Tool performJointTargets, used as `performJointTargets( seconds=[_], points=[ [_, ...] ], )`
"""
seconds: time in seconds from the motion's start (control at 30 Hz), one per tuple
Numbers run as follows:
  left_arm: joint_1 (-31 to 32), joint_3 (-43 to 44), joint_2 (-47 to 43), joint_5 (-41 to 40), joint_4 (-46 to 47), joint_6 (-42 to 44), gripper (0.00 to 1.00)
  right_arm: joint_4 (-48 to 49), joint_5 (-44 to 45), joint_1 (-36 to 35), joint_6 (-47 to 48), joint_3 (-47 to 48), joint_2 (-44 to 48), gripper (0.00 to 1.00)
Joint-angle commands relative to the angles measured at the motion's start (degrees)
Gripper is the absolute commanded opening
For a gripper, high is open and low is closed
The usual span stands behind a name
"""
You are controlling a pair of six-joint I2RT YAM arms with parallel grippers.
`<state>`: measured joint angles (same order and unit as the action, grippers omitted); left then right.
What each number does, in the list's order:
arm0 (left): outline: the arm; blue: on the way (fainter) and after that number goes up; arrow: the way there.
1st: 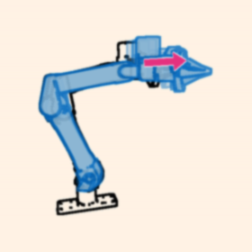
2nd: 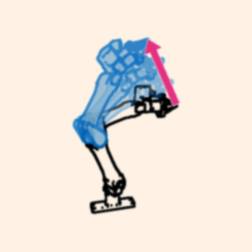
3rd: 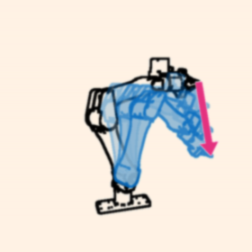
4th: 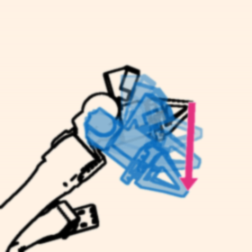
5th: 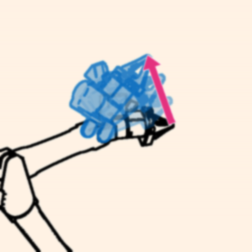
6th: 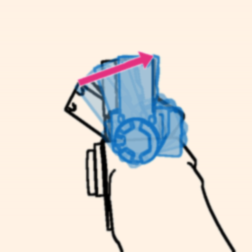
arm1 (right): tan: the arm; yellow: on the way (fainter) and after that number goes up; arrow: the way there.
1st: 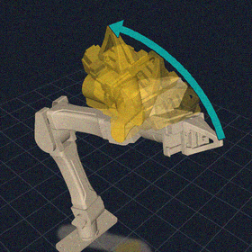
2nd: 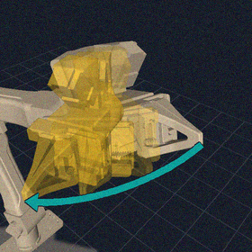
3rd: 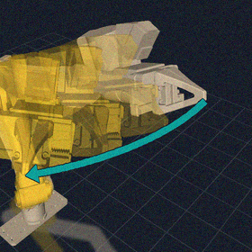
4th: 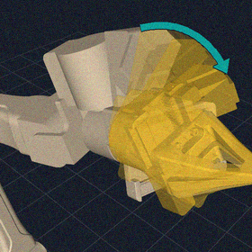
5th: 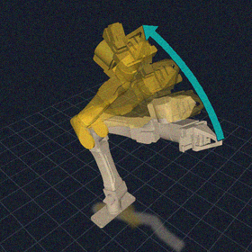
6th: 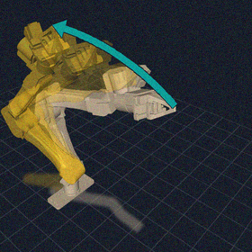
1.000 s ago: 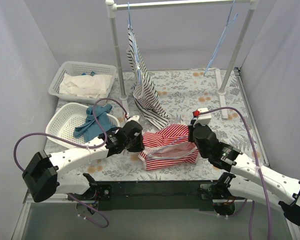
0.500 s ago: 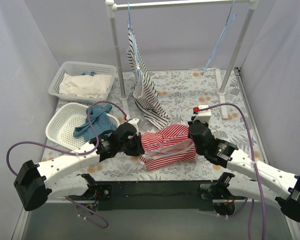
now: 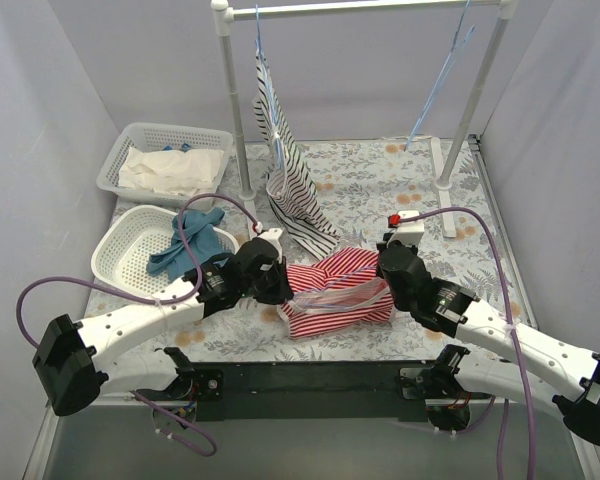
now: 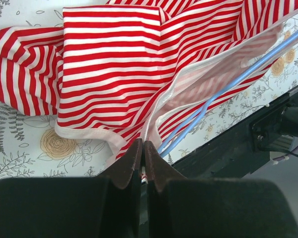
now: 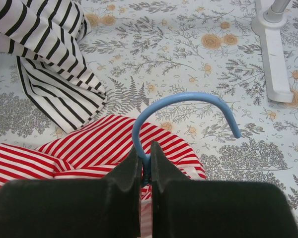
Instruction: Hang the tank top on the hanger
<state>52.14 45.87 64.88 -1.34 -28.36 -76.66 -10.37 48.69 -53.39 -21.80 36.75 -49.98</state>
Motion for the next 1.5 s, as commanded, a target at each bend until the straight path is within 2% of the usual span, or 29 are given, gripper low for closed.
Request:
performJointTargets(
  seconds=[0.0,0.27,0.77,0.8,0.87,0.9,0.93,1.03,1.13,1.27,1.4,1.47],
  points=[
    [0.16,3.87,-0.28,0.81,1.46,0.90,0.00,1.58,1.32,-0.40,-1.05,1.22,0.06,0.01],
    [0.24,6.95,-0.63,4.07,1.20,0.99,0.00,3.34,0.89,-0.93,-0.08,2.53,-1.17,0.01],
    [0.07,17.23,2.00,-0.06,-2.05,3.62,0.00,8.52,4.13,-8.84,5.54,13.51,-8.38,0.01],
    [0.15,18.11,2.35,-0.24,-2.83,3.97,0.02,8.53,4.66,-9.10,6.24,14.04,-8.82,0.01],
    [0.16,18.99,2.27,-0.85,-3.54,5.29,0.14,8.53,5.19,-9.89,7.21,15.53,-9.00,0.01],
    [0.07,19.87,2.18,-1.29,-4.42,5.73,0.23,8.53,5.63,-10.16,7.73,15.89,-8.82,0.01],
    [0.15,20.22,1.40,-1.73,-4.77,6.17,0.40,8.53,5.72,-10.42,8.70,16.24,-8.74,0.01],
    [0.15,23.03,-0.97,-3.75,-6.35,9.16,0.55,7.65,6.07,-10.69,10.37,17.47,-7.51,0.01],
    [0.15,25.58,-3.87,-3.75,-6.88,13.99,0.56,6.25,5.46,-10.77,11.60,19.05,-6.89,0.01],
    [0.16,26.99,-4.33,1.25,-10.48,21.54,0.49,3.79,2.30,-10.86,13.54,20.81,-6.45,0.01],
    [0.15,24.10,-3.36,11.77,-14.35,27.61,0.46,3.52,-2.01,-10.95,14.77,21.17,-4.87,0.01],
    [0.16,23.31,-2.57,13.72,-14.79,29.20,0.46,3.17,-3.42,-10.95,14.95,21.43,-4.52,0.01]
  ],
)
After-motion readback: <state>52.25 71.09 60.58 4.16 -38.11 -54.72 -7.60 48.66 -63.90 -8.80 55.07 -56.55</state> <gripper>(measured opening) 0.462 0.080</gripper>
